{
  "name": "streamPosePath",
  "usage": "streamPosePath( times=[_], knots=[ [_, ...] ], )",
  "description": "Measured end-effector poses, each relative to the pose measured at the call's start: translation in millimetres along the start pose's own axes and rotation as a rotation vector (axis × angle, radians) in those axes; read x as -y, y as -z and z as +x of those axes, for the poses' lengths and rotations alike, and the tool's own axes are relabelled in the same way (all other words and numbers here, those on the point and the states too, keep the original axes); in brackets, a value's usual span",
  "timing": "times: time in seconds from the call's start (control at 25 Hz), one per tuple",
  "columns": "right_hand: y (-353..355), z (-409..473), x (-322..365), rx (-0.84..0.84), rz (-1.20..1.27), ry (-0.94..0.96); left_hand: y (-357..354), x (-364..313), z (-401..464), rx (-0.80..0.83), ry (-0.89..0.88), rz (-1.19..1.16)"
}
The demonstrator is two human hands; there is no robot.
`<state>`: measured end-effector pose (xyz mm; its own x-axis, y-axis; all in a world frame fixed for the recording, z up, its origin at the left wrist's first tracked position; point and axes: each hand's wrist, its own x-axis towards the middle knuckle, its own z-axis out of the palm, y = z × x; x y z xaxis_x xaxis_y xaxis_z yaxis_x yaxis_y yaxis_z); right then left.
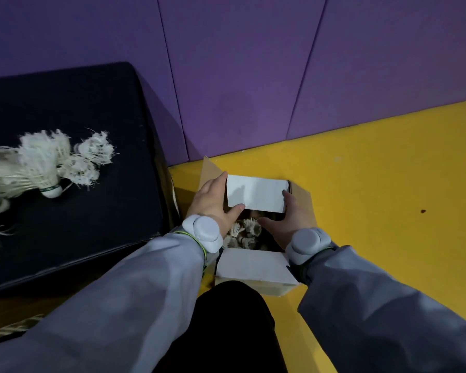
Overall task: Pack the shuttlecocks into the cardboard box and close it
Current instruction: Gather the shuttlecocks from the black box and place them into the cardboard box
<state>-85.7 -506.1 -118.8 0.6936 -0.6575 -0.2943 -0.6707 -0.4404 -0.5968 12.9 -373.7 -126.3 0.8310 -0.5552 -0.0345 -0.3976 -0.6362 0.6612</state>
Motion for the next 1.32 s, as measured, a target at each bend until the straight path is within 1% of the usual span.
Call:
streamPosePath(
  times=[0.12,0.28,0.4,0.44,0.56,0.68,0.88,1.12,1.32],
  knots=[
    [10,-21,25,-0.041,-0.057,0.095,30,-2,-18,-0.071,-0.032,-0.029],
    [14,-53,63,-0.040,-0.021,0.157,72,6,-46,-0.185,-0.058,-0.041],
    [-1,-83,100,-0.068,0.003,0.241,114,28,-73,-0.271,-0.049,-0.060],
    [-12,-101,118,-0.070,-0.006,0.286,133,42,-89,-0.322,-0.036,-0.068],
    [-37,-133,152,-0.070,0.006,0.347,168,71,-119,-0.421,0.026,-0.078],
    [-63,-154,179,-0.064,0.030,0.379,197,103,-149,-0.458,0.061,-0.068],
    [-117,-185,222,0.019,-0.050,0.463,243,175,-188,-0.548,0.228,-0.091],
    [-172,-185,262,0.082,-0.128,0.561,273,243,-197,-0.666,0.353,-0.092],
    [-200,-171,294,0.099,-0.235,0.692,301,287,-180,-0.679,0.428,-0.046]
  ],
)
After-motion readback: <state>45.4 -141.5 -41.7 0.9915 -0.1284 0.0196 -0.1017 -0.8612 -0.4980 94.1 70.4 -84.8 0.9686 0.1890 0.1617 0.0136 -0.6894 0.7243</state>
